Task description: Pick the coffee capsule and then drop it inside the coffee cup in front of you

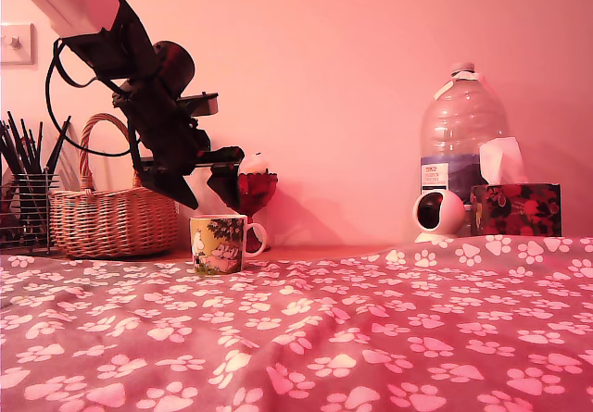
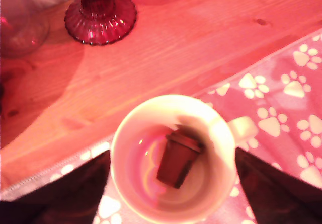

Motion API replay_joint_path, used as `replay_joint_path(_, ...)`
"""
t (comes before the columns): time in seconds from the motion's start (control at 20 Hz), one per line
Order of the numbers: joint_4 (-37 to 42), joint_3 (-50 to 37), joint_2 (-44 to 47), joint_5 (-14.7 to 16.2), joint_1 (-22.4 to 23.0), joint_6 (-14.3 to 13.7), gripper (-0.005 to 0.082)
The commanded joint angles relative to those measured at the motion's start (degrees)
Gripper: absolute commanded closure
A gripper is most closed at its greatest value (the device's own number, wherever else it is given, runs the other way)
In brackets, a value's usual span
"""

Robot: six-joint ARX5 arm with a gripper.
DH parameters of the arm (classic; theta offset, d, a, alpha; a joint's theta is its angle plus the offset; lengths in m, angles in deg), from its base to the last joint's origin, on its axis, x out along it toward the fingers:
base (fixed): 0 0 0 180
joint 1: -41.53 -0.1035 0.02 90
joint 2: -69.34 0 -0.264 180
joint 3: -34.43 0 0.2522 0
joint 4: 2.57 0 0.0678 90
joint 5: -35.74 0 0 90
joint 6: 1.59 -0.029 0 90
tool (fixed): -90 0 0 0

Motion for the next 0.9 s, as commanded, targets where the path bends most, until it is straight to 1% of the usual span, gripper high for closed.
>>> replay_joint_path(0.0, -1.77, 1.25, 1.25, 0.24, 0.44, -2.19, 0.0048)
replay_joint_path(0.05, -3.41, 1.79, 1.22, 0.26, 0.57, -2.69, 0.0076)
replay_joint_path(0.1, -5.25, 2.51, 1.22, 0.26, 0.59, -4.04, 0.0136)
replay_joint_path(0.15, -6.67, 3.04, 1.05, 0.37, 0.66, -4.35, 0.0237)
replay_joint_path(0.2, -7.63, 3.10, 0.50, 0.70, 0.94, -4.35, 0.0382)
replay_joint_path(0.25, -8.39, 3.10, -0.15, 0.70, 0.98, -4.09, 0.0584)
replay_joint_path(0.3, -9.51, 3.10, -0.85, 0.76, 0.96, -3.45, 0.0766)
replay_joint_path(0.35, -10.05, 3.10, -1.49, 0.90, 0.96, -2.69, 0.0778)
replay_joint_path(0.4, -10.40, 3.10, -2.32, 0.90, 0.96, -2.69, 0.0785)
replay_joint_path(0.5, -10.97, 3.10, -4.24, 0.90, 0.94, -0.44, 0.0786)
replay_joint_path(0.55, -11.43, 3.10, -5.33, 0.90, 0.94, 0.22, 0.0786)
replay_joint_path(0.65, -12.59, 3.08, -7.65, 1.31, 0.92, 0.50, 0.0786)
replay_joint_path(0.8, -13.75, 2.82, -10.27, 2.71, 0.72, 0.50, 0.0786)
replay_joint_path(0.85, -13.53, 2.25, -11.37, 3.61, 0.50, 0.48, 0.0786)
